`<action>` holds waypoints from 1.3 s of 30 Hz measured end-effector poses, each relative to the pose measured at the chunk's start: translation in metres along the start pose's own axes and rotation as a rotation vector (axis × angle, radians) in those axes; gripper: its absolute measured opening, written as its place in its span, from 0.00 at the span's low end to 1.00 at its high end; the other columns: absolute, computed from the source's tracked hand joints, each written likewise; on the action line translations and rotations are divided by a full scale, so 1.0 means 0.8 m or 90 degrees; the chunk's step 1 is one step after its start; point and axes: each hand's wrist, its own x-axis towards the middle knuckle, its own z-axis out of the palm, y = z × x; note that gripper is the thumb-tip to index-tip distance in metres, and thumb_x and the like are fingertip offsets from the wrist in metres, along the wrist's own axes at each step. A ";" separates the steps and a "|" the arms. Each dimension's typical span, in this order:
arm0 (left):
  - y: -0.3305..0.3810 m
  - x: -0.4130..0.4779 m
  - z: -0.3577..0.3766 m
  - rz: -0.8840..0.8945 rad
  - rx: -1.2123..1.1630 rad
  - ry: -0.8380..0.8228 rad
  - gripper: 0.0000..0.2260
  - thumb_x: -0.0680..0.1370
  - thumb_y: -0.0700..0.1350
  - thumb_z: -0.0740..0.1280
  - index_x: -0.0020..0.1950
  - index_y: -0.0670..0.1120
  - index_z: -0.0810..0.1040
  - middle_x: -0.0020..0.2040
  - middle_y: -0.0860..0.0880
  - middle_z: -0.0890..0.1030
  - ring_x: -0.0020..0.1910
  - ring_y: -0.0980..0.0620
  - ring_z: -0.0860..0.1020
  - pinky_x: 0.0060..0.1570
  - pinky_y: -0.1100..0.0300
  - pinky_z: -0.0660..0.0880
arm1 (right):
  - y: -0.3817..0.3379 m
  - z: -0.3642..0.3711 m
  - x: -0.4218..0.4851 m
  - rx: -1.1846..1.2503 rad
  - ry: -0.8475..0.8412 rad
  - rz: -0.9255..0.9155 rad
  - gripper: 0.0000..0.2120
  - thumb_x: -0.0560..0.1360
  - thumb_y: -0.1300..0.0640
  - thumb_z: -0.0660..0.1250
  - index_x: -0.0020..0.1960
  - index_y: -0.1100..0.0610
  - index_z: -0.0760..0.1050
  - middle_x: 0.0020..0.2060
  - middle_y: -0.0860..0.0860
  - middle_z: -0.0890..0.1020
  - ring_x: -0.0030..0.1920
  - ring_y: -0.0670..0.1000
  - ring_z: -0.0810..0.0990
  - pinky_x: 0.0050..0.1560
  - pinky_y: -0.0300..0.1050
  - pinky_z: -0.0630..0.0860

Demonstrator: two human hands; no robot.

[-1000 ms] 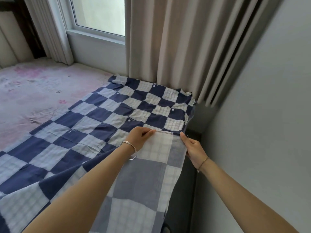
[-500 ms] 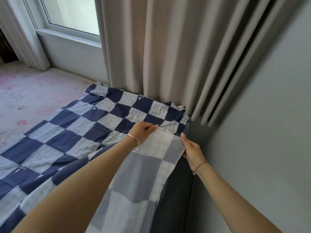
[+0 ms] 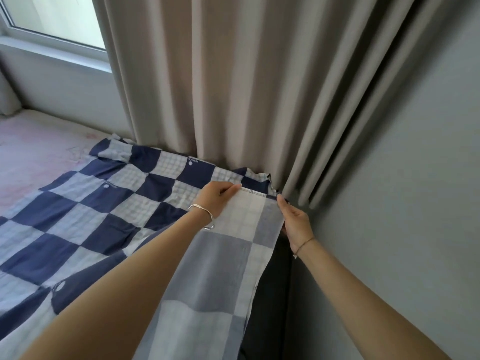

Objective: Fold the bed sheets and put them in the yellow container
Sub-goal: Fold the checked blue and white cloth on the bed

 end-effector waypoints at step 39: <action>-0.296 0.564 0.325 -0.129 0.248 -0.115 0.16 0.81 0.53 0.58 0.57 0.47 0.80 0.56 0.44 0.81 0.55 0.43 0.77 0.53 0.57 0.71 | 0.165 -0.075 0.715 -0.291 0.094 -0.167 0.19 0.76 0.61 0.67 0.26 0.61 0.72 0.27 0.51 0.77 0.29 0.38 0.72 0.35 0.31 0.69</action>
